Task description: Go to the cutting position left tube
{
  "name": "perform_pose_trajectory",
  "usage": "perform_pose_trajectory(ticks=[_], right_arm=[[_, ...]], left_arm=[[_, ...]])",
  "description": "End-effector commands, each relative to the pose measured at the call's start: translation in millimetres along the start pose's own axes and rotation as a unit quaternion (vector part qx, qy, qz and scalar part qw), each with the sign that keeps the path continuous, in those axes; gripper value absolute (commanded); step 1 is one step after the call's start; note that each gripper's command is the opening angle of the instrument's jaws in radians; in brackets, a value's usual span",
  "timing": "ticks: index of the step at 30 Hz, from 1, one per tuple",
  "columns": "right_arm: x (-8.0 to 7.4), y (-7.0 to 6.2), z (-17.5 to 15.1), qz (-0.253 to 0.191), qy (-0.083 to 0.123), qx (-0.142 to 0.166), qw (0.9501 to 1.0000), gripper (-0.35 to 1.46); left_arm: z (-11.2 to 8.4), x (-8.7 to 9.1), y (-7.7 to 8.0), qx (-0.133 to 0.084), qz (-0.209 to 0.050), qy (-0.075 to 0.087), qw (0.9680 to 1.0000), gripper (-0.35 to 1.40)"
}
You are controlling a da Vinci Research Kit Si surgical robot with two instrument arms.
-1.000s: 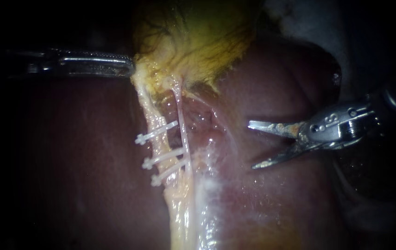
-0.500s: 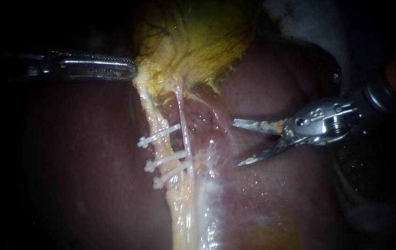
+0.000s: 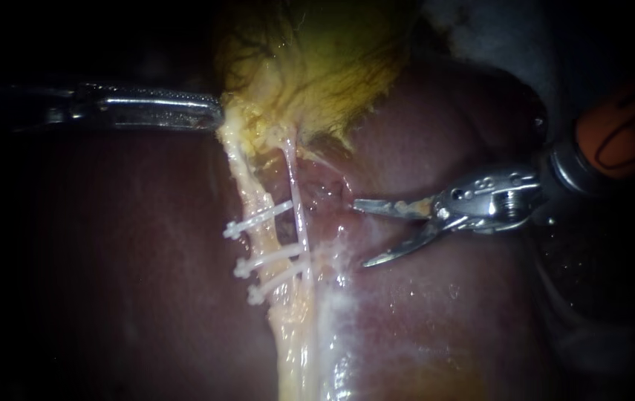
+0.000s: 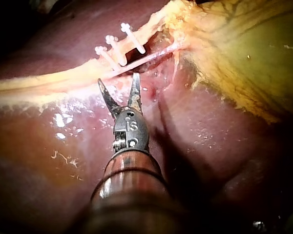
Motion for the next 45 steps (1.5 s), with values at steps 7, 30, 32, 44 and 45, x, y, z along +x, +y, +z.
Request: perform_pose_trajectory(ticks=[7, 30, 32, 44, 45], right_arm=[[0.0, -0.1, 2.4, 0.008, 0.014, 0.027, 0.9995, 1.27], [-2.0, 2.3, 8.0, 0.019, 0.006, 0.051, 0.9985, 1.27], [-2.4, 2.6, 8.5, 0.020, 0.005, 0.052, 0.9984, 1.27], [-4.3, 4.6, 10.3, 0.028, -0.002, 0.067, 0.9974, 1.27], [-4.4, 4.8, 10.5, 0.029, -0.003, 0.069, 0.9972, 1.27]], left_arm=[[0.1, 0.0, -0.1, 0.000, 0.000, 0.000, 1.0000, -0.35], [0.2, 0.1, -0.2, -0.001, 0.000, 0.000, 1.0000, -0.35], [0.3, 0.1, -0.3, -0.001, 0.000, 0.000, 1.0000, -0.35], [0.4, 0.2, -0.3, 0.000, 0.000, 0.000, 1.0000, -0.35], [0.4, 0.2, -0.3, 0.000, 0.000, 0.000, 1.0000, -0.35]])
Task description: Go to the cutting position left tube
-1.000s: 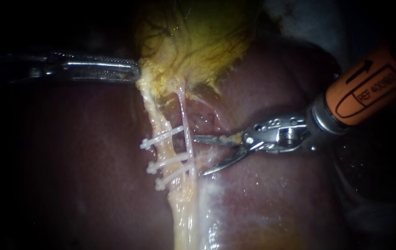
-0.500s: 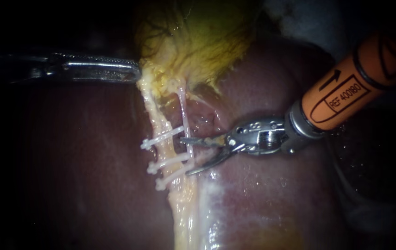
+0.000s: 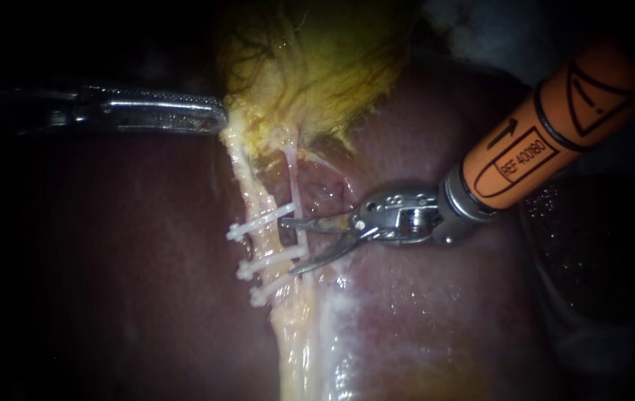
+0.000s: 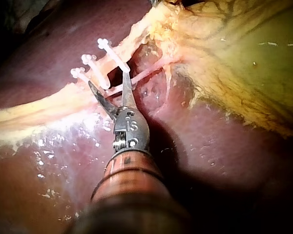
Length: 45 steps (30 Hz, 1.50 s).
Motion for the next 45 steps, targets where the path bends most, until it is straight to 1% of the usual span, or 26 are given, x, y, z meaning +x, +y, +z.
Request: perform_pose_trajectory(ticks=[1, 5, 7, 13, 18, 25, 30, 37, 41, 45], right_arm=[[-0.1, 0.2, 0.1, 0.000, -0.001, 0.002, 1.0000, 1.27], [-0.2, 0.7, 0.5, -0.002, -0.005, 0.012, 0.9999, 1.27], [-0.2, 0.9, 0.6, 0.001, -0.003, 0.020, 0.9998, 1.27], [0.0, 1.3, 1.1, 0.006, 0.013, 0.050, 0.9986, 1.27], [0.3, 1.5, 1.5, 0.013, 0.032, 0.082, 0.9961, 1.26], [1.1, 1.9, 2.5, 0.020, 0.051, 0.112, 0.9922, 1.26], [1.4, 2.0, 2.8, 0.025, 0.067, 0.125, 0.9896, 1.26], [2.2, 2.0, 3.9, 0.034, 0.089, 0.135, 0.9862, 1.26], [2.8, 2.0, 4.6, 0.037, 0.097, 0.145, 0.9839, 1.26], [3.3, 2.0, 5.3, 0.037, 0.097, 0.159, 0.9817, 1.24]], left_arm=[[0.0, 0.0, 0.0, 0.000, 0.000, 0.000, 1.0000, -0.35], [0.0, 0.1, 0.0, 0.000, 0.000, 0.000, 1.0000, -0.35], [0.0, 0.1, 0.0, 0.000, 0.000, 0.000, 1.0000, -0.35], [0.0, 0.1, 0.0, 0.000, 0.000, 0.000, 1.0000, -0.35], [0.0, 0.1, 0.0, 0.000, 0.000, 0.000, 1.0000, -0.35], [0.0, 0.1, 0.0, 0.000, 0.000, 0.000, 1.0000, -0.35], [0.0, 0.1, 0.0, 0.000, 0.000, 0.000, 1.0000, -0.35], [0.0, 0.1, 0.0, 0.000, 0.000, 0.000, 1.0000, -0.35], [0.0, 0.1, 0.0, 0.000, 0.000, 0.000, 1.0000, -0.35], [0.0, 0.1, 0.0, 0.000, 0.000, 0.000, 1.0000, -0.35]])
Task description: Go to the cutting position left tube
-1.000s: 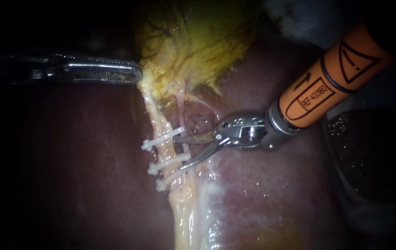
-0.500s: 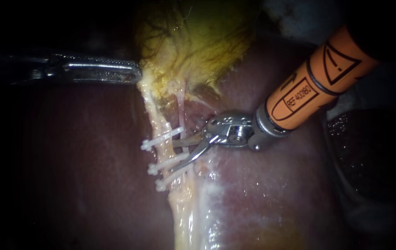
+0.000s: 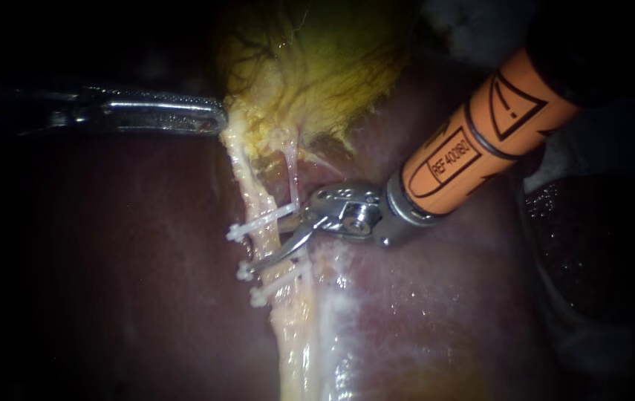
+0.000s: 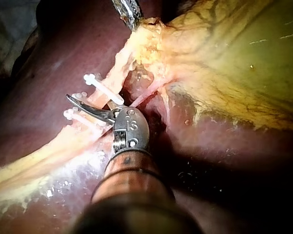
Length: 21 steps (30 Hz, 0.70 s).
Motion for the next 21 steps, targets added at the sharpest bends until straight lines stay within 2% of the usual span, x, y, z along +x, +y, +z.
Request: perform_pose_trajectory(ticks=[1, 13, 21], right_arm=[[0.1, 0.0, 0.2, 0.002, 0.001, 0.006, 1.0000, 1.24], [0.8, 0.3, 1.9, 0.011, 0.019, 0.016, 0.9996, 1.22], [0.2, 0.3, 3.0, 0.024, 0.029, 0.027, 0.9989, 1.21]], left_arm=[[0.0, 0.0, 0.0, 0.000, 0.000, 0.000, 1.0000, -0.35], [0.1, 0.0, 0.0, 0.000, 0.000, 0.000, 1.0000, -0.35], [0.1, 0.1, 0.1, 0.000, 0.000, 0.000, 1.0000, -0.35]])
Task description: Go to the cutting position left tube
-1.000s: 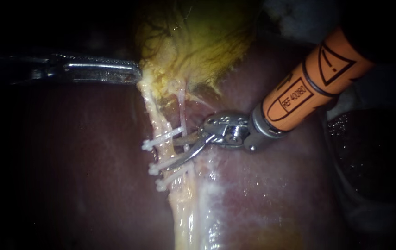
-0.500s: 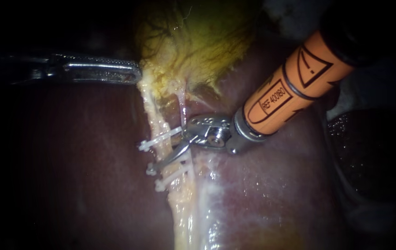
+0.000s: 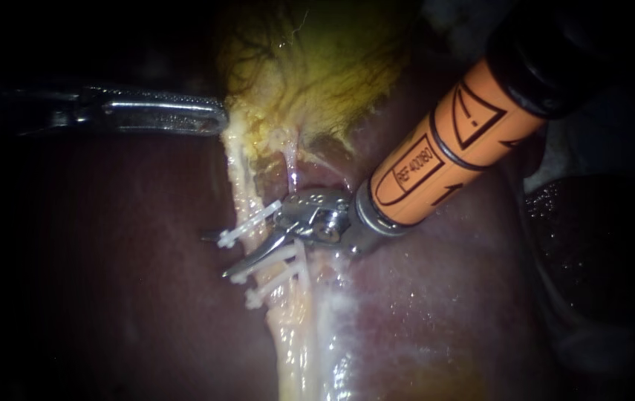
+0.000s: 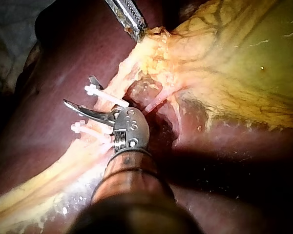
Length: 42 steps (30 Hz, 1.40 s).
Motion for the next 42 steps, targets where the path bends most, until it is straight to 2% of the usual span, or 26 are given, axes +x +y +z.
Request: perform_pose_trajectory(ticks=[1, 7, 13, 16, 26, 42], right_arm=[[-0.1, -0.1, 0.1, 0.003, 0.001, 0.006, 1.0000, 1.21], [0.0, -1.5, 1.1, 0.010, 0.008, 0.038, 0.9992, 1.19], [0.6, -3.3, 2.3, 0.013, 0.007, 0.071, 0.9974, 1.19], [1.1, -3.8, 2.5, 0.013, 0.013, 0.077, 0.9968, 1.19], [3.3, -4.5, 1.6, 0.018, 0.039, 0.087, 0.9953, 1.19], [3.4, -4.7, 1.6, 0.018, 0.041, 0.087, 0.9952, 1.19]], left_arm=[[0.0, 0.0, 0.0, 0.000, 0.000, 0.000, 1.0000, -0.35], [0.0, 0.0, 0.1, 0.000, 0.000, 0.000, 1.0000, -0.35], [0.0, 0.0, 0.1, 0.000, 0.000, 0.000, 1.0000, -0.35], [0.0, 0.0, 0.1, 0.000, 0.000, 0.000, 1.0000, -0.35], [-0.2, 0.0, 0.1, 0.001, 0.000, 0.000, 1.0000, -0.35], [-0.2, 0.0, 0.1, 0.001, 0.000, 0.000, 1.0000, -0.35]])
